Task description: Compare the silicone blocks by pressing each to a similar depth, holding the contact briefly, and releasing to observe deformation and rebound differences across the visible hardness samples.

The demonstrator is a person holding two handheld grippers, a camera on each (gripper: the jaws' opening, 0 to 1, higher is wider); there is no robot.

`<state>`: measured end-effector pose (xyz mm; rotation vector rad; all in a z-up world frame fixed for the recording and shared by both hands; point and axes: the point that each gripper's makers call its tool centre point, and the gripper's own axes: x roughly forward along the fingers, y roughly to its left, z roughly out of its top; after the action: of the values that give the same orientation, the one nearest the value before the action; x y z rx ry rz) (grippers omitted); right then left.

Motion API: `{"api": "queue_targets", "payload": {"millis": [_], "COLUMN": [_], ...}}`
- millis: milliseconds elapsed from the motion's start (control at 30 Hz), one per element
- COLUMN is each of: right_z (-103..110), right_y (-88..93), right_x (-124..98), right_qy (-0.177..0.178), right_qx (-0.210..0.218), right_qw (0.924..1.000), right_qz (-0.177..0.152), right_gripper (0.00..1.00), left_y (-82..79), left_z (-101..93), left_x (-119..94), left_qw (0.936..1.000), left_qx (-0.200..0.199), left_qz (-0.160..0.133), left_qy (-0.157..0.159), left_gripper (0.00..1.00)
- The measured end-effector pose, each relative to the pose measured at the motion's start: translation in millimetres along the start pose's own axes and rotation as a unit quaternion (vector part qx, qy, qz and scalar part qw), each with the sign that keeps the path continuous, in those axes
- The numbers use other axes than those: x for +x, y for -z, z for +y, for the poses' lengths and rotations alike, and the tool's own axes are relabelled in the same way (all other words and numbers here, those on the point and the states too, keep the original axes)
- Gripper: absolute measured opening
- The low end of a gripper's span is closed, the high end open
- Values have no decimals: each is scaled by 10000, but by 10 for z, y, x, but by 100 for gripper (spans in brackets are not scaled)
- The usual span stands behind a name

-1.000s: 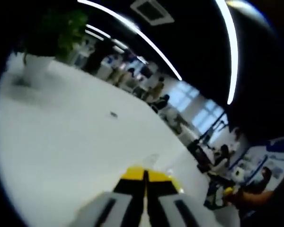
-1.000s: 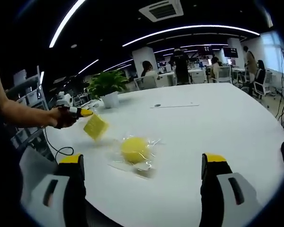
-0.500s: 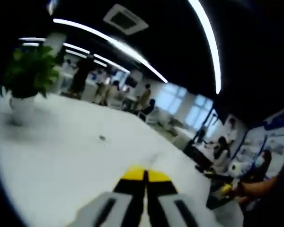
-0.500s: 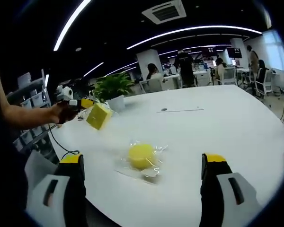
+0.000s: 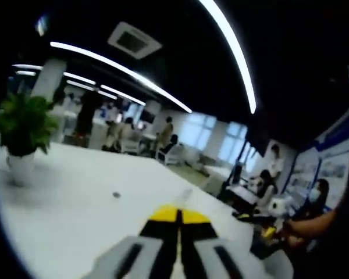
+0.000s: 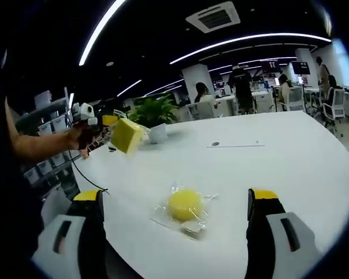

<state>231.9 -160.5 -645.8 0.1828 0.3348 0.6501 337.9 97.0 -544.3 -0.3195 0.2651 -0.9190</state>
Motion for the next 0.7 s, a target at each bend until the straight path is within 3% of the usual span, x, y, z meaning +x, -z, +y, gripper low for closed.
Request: {"api": "queue_targets", "payload": {"millis": [267,700], "right_z": [150,273], "right_y": [-111,-312], "right_x": [66,178], "right_qy": [-275,-516], "right_qx": [-29,-185], "right_qw": [9996,9985], "right_qz": [-39,-80], "right_gripper": [96,96], "left_y": [-264,-464], "left_z": [-309,-703], "left_x": [-169,-249], "left_qw": [9993,9969], "left_qx": [243,388], "left_qz": [-195,-327], "left_qy": [205,599], "left_gripper": [0,0]}}
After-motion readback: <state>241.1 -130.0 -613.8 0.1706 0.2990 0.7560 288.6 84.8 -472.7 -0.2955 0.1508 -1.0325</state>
